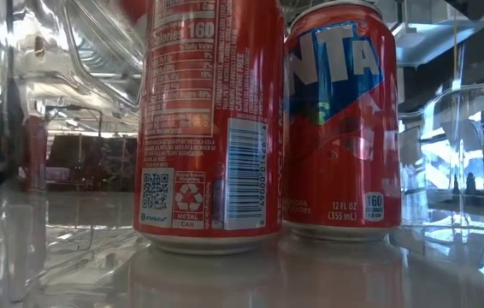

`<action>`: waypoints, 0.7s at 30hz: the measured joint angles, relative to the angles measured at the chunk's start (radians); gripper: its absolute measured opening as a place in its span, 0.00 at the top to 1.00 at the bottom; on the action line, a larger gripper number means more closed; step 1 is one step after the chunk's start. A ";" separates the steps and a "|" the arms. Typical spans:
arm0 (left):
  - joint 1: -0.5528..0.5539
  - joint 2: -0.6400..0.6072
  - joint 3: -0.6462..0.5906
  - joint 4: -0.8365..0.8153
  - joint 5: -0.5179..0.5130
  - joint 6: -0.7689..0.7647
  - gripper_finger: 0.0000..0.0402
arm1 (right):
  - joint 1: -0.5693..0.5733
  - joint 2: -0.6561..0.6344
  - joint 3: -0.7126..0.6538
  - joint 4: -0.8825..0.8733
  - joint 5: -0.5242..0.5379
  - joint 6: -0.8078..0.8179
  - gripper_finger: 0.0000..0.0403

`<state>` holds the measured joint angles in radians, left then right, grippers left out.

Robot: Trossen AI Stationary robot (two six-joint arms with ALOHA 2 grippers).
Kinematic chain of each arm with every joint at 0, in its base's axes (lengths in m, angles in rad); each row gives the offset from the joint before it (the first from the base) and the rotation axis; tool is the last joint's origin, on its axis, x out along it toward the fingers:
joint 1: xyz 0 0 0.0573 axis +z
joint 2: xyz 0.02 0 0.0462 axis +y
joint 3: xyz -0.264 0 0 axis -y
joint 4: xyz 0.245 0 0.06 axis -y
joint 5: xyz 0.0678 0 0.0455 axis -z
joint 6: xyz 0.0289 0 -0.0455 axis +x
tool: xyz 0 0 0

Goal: Sort soda cans
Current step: Put the bottom red soda can into the bottom transparent bin

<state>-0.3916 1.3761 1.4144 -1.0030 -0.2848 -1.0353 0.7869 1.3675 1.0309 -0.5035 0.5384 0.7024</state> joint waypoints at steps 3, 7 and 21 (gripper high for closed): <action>0.000 0.083 0.118 0.002 -0.015 0.055 0.28 | 0.023 -0.030 0.000 0.026 0.045 -0.033 1.00; -0.008 0.225 0.268 -0.003 -0.012 0.138 0.28 | 0.057 -0.079 0.000 0.041 0.100 -0.057 1.00; -0.050 0.595 0.653 0.215 0.064 0.288 0.28 | 0.162 -0.109 0.000 0.194 0.241 -0.122 1.00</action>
<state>-0.4417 1.9711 2.0673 -0.7884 -0.2207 -0.7475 0.9493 1.2586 1.0312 -0.3098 0.7794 0.5805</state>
